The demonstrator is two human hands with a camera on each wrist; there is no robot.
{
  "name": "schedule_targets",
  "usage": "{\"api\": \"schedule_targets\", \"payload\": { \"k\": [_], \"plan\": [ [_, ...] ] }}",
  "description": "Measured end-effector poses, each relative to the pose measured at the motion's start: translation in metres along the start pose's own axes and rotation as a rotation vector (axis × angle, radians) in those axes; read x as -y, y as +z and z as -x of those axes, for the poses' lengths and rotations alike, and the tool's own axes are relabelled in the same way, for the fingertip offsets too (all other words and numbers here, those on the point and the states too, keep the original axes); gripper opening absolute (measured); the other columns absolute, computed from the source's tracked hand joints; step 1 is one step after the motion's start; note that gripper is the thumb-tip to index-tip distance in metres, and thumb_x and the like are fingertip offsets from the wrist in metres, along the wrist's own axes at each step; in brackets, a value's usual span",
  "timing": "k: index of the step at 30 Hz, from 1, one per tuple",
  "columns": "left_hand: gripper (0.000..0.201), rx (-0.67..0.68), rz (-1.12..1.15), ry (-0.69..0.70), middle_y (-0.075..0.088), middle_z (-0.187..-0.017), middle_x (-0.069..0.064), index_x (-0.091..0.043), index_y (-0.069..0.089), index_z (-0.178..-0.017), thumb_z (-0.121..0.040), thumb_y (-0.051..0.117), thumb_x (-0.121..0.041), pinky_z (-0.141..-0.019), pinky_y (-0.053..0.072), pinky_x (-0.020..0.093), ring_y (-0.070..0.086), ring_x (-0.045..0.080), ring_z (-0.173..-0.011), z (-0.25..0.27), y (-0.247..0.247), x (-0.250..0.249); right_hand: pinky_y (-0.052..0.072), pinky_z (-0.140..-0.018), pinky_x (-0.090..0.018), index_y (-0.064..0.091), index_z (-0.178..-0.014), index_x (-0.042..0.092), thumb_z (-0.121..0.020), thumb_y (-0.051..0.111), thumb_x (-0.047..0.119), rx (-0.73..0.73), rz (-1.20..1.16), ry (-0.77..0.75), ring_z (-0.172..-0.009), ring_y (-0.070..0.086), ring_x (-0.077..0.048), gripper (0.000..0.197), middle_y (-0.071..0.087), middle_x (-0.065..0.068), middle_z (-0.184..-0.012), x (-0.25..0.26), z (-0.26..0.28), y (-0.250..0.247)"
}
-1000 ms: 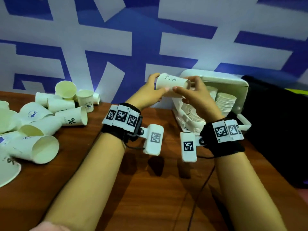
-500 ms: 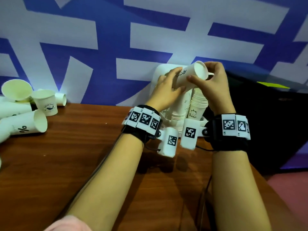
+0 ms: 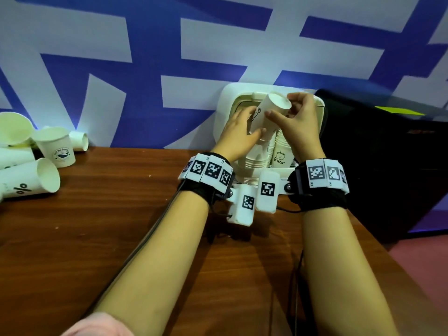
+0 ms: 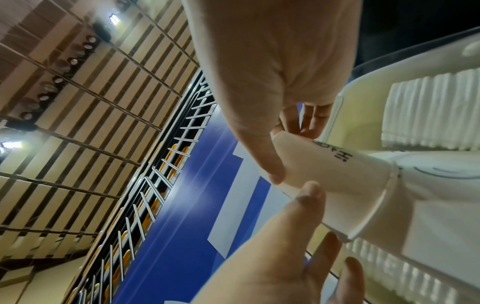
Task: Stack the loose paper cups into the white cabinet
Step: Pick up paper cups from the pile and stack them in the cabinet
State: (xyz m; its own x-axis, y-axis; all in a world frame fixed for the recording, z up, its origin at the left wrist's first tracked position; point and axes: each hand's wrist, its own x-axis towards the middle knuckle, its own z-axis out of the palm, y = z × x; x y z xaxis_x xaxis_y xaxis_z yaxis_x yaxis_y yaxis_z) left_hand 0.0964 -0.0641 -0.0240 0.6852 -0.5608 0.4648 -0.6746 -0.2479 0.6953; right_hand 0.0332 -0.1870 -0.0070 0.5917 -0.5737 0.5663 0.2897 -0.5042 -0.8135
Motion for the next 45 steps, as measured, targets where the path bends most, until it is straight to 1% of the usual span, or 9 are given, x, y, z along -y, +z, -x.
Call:
{"api": "schedule_targets", "payload": {
  "k": [2,5,10,13,20,26,34,37,45],
  "plan": [
    [0.061,0.047,0.011,-0.035,0.03,-0.154,0.004,-0.017,0.028,-0.149,-0.096,0.055,-0.029,-0.104,0.028,0.026,0.033,0.02,-0.137,0.002,0.001,0.002,0.051,-0.095,-0.045,0.046,-0.112,0.018,-0.059,0.08,0.039,0.022,-0.029,0.037,-0.11,0.061,-0.023,0.067,0.06,-0.01,-0.119,-0.009,-0.002,0.003],
    [0.064,0.078,0.022,-0.085,0.033,-0.153,0.007,-0.014,0.025,-0.149,-0.096,0.055,-0.032,-0.107,0.03,0.031,0.035,0.022,-0.137,0.004,0.004,0.005,0.049,-0.099,-0.044,0.041,-0.12,0.013,-0.075,0.075,0.033,0.061,-0.02,0.091,-0.116,0.058,-0.021,0.06,0.058,-0.009,-0.124,-0.015,-0.003,0.009],
    [0.058,0.13,0.036,-0.184,0.046,-0.142,0.01,-0.01,0.028,-0.146,-0.098,0.05,-0.034,-0.095,0.04,0.032,0.048,0.025,-0.126,0.003,0.012,0.012,0.047,-0.095,-0.033,0.035,-0.126,0.002,-0.094,0.06,0.017,0.087,0.126,0.105,-0.109,0.052,-0.02,0.043,0.048,0.001,-0.111,-0.025,-0.002,0.018],
    [0.055,0.116,0.022,-0.212,0.049,-0.139,0.012,-0.009,0.03,-0.144,-0.098,0.049,-0.033,-0.09,0.042,0.03,0.052,0.025,-0.121,0.003,0.016,0.018,0.05,-0.093,-0.034,0.037,-0.123,0.002,-0.092,0.061,0.007,0.126,0.173,0.115,-0.104,0.053,-0.018,0.039,0.049,-0.004,-0.113,-0.031,0.0,0.02],
    [0.052,0.091,-0.021,-0.273,0.047,-0.14,0.015,-0.005,0.034,-0.142,-0.1,0.046,-0.033,-0.096,0.042,0.034,0.049,0.028,-0.124,0.0,0.016,0.025,0.05,-0.095,-0.044,0.042,-0.106,0.014,-0.084,0.066,-0.003,0.204,0.191,0.154,-0.105,0.058,-0.025,0.036,0.052,-0.003,-0.108,-0.039,0.003,0.029],
    [0.049,0.082,-0.038,-0.313,0.047,-0.137,0.019,-0.003,0.034,-0.14,-0.101,0.045,-0.031,-0.099,0.045,0.04,0.05,0.031,-0.121,0.001,0.017,0.025,0.049,-0.098,-0.042,0.045,-0.133,0.011,-0.083,0.068,-0.001,0.272,0.198,0.159,-0.109,0.057,-0.021,0.056,0.056,-0.013,-0.13,-0.04,0.007,0.031],
    [0.044,0.056,-0.066,-0.315,0.047,-0.135,0.019,-0.003,0.037,-0.138,-0.101,0.045,-0.025,-0.086,0.05,0.031,0.056,0.029,-0.114,0.002,0.01,0.019,0.049,-0.098,-0.049,0.051,-0.136,0.016,-0.081,0.072,0.005,0.301,0.204,0.152,-0.116,0.057,-0.025,0.06,0.06,-0.01,-0.128,-0.041,0.005,0.03],
    [0.044,0.074,-0.11,-0.315,0.047,-0.135,0.017,-0.003,0.039,-0.137,-0.1,0.047,-0.025,-0.078,0.044,0.025,0.055,0.028,-0.114,0.002,0.005,0.018,0.052,-0.095,-0.045,0.051,-0.132,0.012,-0.08,0.072,0.001,0.309,0.166,0.196,-0.112,0.059,-0.024,0.057,0.061,-0.013,-0.123,-0.039,0.005,0.028],
    [0.041,0.029,-0.209,-0.29,0.052,-0.132,0.016,-0.002,0.047,-0.133,-0.096,0.053,-0.019,-0.079,0.04,0.025,0.053,0.029,-0.117,0.0,-0.006,0.011,0.054,-0.085,-0.032,0.044,-0.129,0.006,-0.077,0.076,-0.001,0.344,0.121,0.258,-0.109,0.059,-0.024,0.061,0.057,-0.01,-0.12,-0.041,0.009,0.028]
  ]
}}
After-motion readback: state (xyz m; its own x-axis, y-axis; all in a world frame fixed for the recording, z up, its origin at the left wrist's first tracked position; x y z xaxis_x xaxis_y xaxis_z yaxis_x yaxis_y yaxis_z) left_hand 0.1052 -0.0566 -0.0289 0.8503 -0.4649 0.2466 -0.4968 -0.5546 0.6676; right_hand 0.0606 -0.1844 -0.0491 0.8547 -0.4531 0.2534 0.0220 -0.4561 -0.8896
